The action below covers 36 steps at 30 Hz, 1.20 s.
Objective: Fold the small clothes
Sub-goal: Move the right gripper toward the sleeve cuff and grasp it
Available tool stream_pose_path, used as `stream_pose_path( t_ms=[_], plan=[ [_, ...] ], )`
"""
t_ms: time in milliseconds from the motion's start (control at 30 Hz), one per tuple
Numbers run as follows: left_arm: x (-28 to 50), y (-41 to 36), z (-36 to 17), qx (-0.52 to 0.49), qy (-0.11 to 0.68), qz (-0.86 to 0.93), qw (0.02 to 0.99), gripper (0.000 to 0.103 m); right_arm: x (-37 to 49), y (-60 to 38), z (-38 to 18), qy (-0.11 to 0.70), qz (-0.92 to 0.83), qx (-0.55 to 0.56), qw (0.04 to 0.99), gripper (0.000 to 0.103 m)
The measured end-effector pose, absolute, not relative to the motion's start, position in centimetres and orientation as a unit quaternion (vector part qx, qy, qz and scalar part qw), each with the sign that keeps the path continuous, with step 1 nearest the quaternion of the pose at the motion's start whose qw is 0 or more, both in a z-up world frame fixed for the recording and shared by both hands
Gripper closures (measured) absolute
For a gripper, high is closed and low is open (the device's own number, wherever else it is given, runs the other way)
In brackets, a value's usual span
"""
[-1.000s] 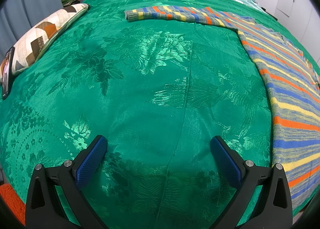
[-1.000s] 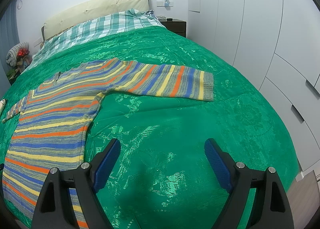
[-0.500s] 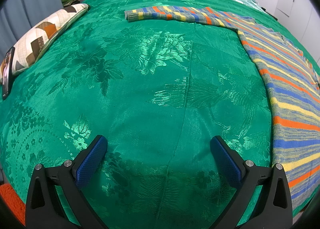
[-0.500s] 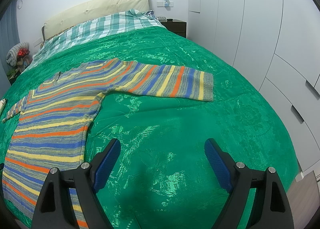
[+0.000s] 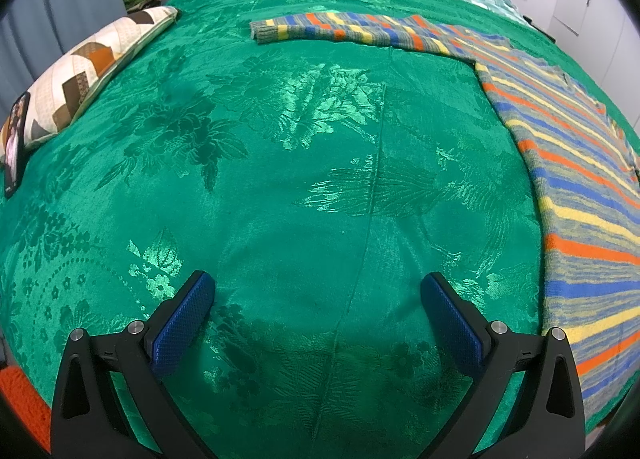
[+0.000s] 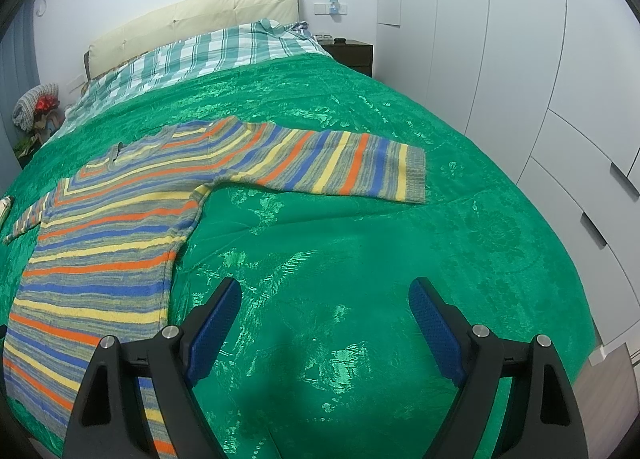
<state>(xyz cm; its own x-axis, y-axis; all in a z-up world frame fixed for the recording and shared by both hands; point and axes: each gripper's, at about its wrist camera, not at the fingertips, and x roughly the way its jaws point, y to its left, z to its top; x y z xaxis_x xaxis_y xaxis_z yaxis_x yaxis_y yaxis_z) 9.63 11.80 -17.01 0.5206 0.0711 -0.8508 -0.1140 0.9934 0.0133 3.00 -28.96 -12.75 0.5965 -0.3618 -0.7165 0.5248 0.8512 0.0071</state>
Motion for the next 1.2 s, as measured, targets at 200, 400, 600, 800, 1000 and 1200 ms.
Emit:
stream_pose_path(
  t_ms=[200,400,600,800,1000,1200],
  plan=[
    [9.3,12.5,-15.7,-0.058,0.473,0.043,0.878,0.000,3.1,-28.9,-12.9,0.379,-0.245,0.106,0.886,0.018],
    [8.9,12.3,-14.1,-0.055,0.449,0.044,0.891,0.001,3.6,-29.1,-13.4,0.393,-0.228,0.115,0.883,0.018],
    [8.2,12.1,-12.3,-0.055,0.426,0.037,0.902,0.001,4.0,-32.6,-12.3,0.390,-0.196,0.186,0.880,0.018],
    [8.4,13.0,-12.2,-0.078,0.425,0.047,0.901,0.001,3.0,-44.3,-8.5,0.328,-0.260,0.317,0.851,0.018],
    [8.3,12.8,-12.7,-0.074,0.436,0.055,0.895,0.001,4.8,-50.4,-13.8,0.366,-0.196,0.466,0.782,0.024],
    [7.5,12.6,-12.7,-0.060,0.443,0.065,0.892,0.001,8.2,-52.5,-15.6,0.366,-0.214,0.458,0.782,0.040]
  ],
)
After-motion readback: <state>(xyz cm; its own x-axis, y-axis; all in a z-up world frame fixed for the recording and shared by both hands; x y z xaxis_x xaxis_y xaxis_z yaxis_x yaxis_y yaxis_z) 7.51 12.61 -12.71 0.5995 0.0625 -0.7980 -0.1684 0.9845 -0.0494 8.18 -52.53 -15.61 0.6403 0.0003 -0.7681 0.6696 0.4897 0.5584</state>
